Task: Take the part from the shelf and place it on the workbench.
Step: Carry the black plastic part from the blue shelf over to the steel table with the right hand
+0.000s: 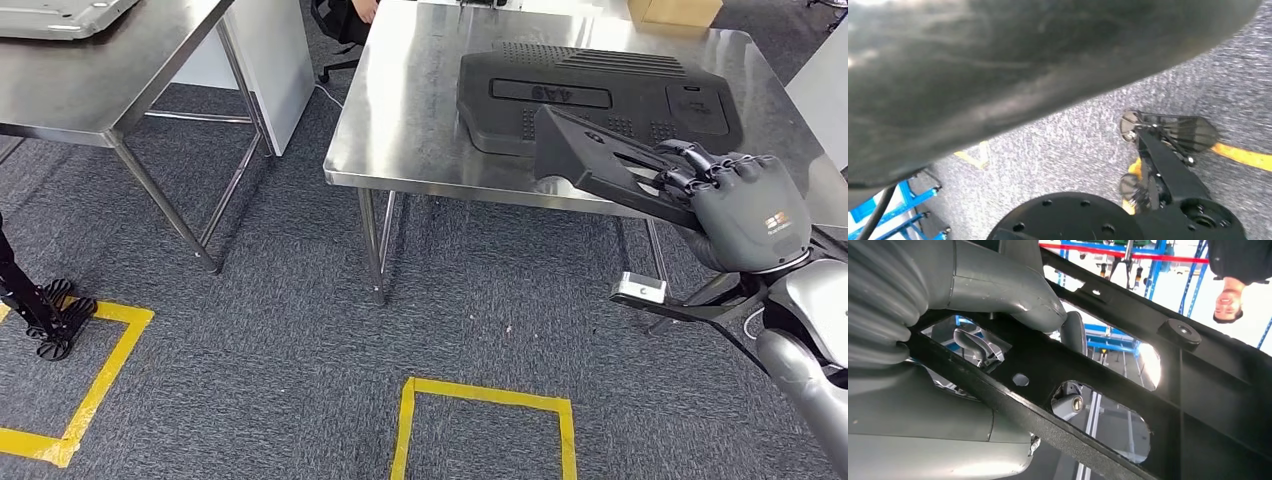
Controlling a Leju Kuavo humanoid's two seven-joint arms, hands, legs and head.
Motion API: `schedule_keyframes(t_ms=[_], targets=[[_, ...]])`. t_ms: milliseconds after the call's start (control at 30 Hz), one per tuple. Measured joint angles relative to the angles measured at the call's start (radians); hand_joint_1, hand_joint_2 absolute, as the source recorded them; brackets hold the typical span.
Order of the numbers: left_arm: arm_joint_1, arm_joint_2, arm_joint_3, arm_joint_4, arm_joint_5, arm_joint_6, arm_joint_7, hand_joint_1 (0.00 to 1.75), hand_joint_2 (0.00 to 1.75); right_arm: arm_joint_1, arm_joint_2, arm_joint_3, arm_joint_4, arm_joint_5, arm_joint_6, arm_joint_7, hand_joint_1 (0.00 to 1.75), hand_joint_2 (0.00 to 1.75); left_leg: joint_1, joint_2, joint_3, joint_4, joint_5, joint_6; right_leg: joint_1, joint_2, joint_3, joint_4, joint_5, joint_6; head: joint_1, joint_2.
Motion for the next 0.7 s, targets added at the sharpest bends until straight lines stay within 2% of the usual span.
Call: schedule_keyframes(t_ms=[33, 67, 133, 200, 233, 267, 333, 367, 400, 433, 467, 500, 533, 567, 600, 700], targets=[[0.0, 0.0, 0.0, 0.0, 0.0, -0.001, 0.0, 0.0, 0.0, -0.003, 0.0, 0.001, 0.001, 0.0, 0.002, 0.0, 1.75, 1.75, -0.002, -0.002, 0.005, 0.0, -0.006, -0.005, 0.002, -0.001, 0.029, -0.062, 0.024, -0.001, 0.0, 0.0], [0.0, 0.0, -0.001, 0.0, 0.0, -0.001, -0.001, 0.0, 0.0, -0.007, 0.001, 0.002, 0.001, 0.0, 0.004, 0.0, 1.75, 1.75, -0.004, -0.003, 0.009, 0.0, -0.011, -0.009, 0.005, -0.001, 0.049, -0.101, 0.037, -0.007, 0.0, 0.0], [-0.001, 0.0, -0.004, 0.0, 0.0, -0.002, -0.002, 0.0, 0.0, -0.015, 0.004, 0.007, 0.004, 0.0, 0.007, -0.001, 1.75, 1.75, -0.006, -0.003, 0.013, -0.004, -0.017, -0.019, 0.012, 0.0, 0.062, -0.117, 0.037, -0.023, -0.001, 0.0], [-0.001, 0.001, -0.006, 0.0, 0.001, -0.001, -0.002, 0.0, 0.0, -0.023, 0.009, 0.012, 0.007, 0.0, 0.009, -0.002, 1.75, 1.75, -0.003, 0.0, 0.014, 0.001, -0.026, -0.03, 0.006, 0.002, 0.07, -0.122, 0.035, -0.038, -0.001, 0.0], [-0.001, 0.001, -0.008, 0.0, 0.003, -0.001, -0.003, 0.0, 0.0, -0.028, 0.011, 0.014, 0.009, 0.0, 0.009, -0.003, 1.75, 1.75, -0.002, 0.002, 0.005, 0.026, -0.038, -0.034, 0.002, 0.001, 0.078, -0.125, 0.032, -0.046, -0.003, 0.0], [-0.002, 0.002, -0.008, 0.0, 0.004, 0.0, -0.003, 0.0, 0.0, -0.034, 0.014, 0.017, 0.01, 0.001, 0.011, -0.003, 1.75, 1.75, 0.0, 0.005, -0.016, 0.071, -0.057, -0.038, -0.002, 0.001, 0.087, -0.128, 0.028, -0.055, -0.005, 0.0], [-0.001, 0.001, -0.009, 0.0, 0.008, 0.0, -0.004, 0.0, 0.0, -0.045, 0.021, 0.025, 0.014, 0.002, 0.014, -0.003, 1.75, 1.75, 0.002, 0.009, -0.086, 0.202, -0.103, -0.043, 0.001, -0.001, 0.101, -0.128, 0.018, -0.068, -0.007, 0.0], [-0.001, 0.001, -0.01, 0.0, 0.009, 0.0, -0.004, 0.0, 0.0, -0.049, 0.025, 0.029, 0.016, 0.002, 0.016, -0.003, 1.75, 1.75, 0.002, 0.01, -0.121, 0.255, -0.114, -0.045, 0.002, -0.001, 0.107, -0.128, 0.014, -0.07, -0.006, 0.0], [-0.001, 0.001, -0.01, 0.0, 0.01, 0.0, -0.004, 0.0, 0.0, -0.052, 0.028, 0.033, 0.019, 0.002, 0.017, -0.003, 1.75, 1.75, 0.003, 0.01, -0.144, 0.278, -0.109, -0.047, 0.003, 0.0, 0.115, -0.127, 0.008, -0.071, -0.007, 0.0], [0.0, 0.001, -0.011, 0.0, 0.011, 0.001, -0.004, 0.0, 0.0, -0.054, 0.03, 0.036, 0.021, 0.001, 0.018, -0.003, 1.75, 1.75, 0.004, 0.011, -0.148, 0.262, -0.083, -0.047, 0.003, 0.0, 0.123, -0.127, 0.002, -0.07, -0.007, 0.0], [0.001, 0.002, -0.011, 0.0, 0.012, 0.001, -0.004, 0.0, 0.0, -0.055, 0.032, 0.039, 0.023, 0.001, 0.019, -0.003, 1.75, 1.75, 0.006, 0.011, -0.133, 0.211, -0.041, -0.047, 0.002, 0.001, 0.133, -0.127, -0.006, -0.067, -0.007, 0.0], [0.002, 0.003, -0.012, 0.0, 0.012, 0.001, -0.004, 0.0, 0.0, -0.056, 0.033, 0.041, 0.025, 0.0, 0.019, -0.003, 1.75, 1.75, 0.007, 0.012, -0.108, 0.142, 0.002, -0.045, 0.001, 0.001, 0.142, -0.127, -0.013, -0.063, -0.007, 0.0], [0.003, 0.003, -0.013, 0.0, 0.013, 0.002, -0.004, 0.0, 0.0, -0.058, 0.033, 0.043, 0.027, 0.0, 0.019, -0.003, 1.75, 1.75, 0.007, 0.013, -0.079, 0.076, 0.03, -0.044, 0.004, 0.002, 0.149, -0.125, -0.021, -0.058, -0.008, 0.0], [0.002, 0.004, -0.014, 0.0, 0.014, 0.002, -0.004, 0.0, 0.0, -0.06, 0.033, 0.045, 0.029, 0.0, 0.019, -0.003, 1.75, 1.75, 0.006, 0.012, -0.057, 0.032, 0.045, -0.042, 0.006, 0.003, 0.153, -0.125, -0.027, -0.052, -0.008, 0.0], [0.002, 0.004, -0.015, 0.0, 0.015, 0.002, -0.004, 0.0, 0.0, -0.062, 0.032, 0.047, 0.031, 0.0, 0.019, -0.003, 1.75, 1.75, 0.004, 0.012, -0.046, 0.011, 0.045, -0.039, 0.008, 0.004, 0.154, -0.125, -0.031, -0.046, -0.009, 0.0], [0.001, 0.004, -0.016, -0.001, 0.015, 0.002, -0.004, 0.0, 0.0, -0.064, 0.032, 0.05, 0.033, 0.0, 0.02, -0.002, 1.75, 1.75, 0.001, 0.009, -0.038, 0.002, 0.039, -0.025, 0.009, 0.004, 0.153, -0.126, -0.037, -0.032, -0.008, 0.0]])
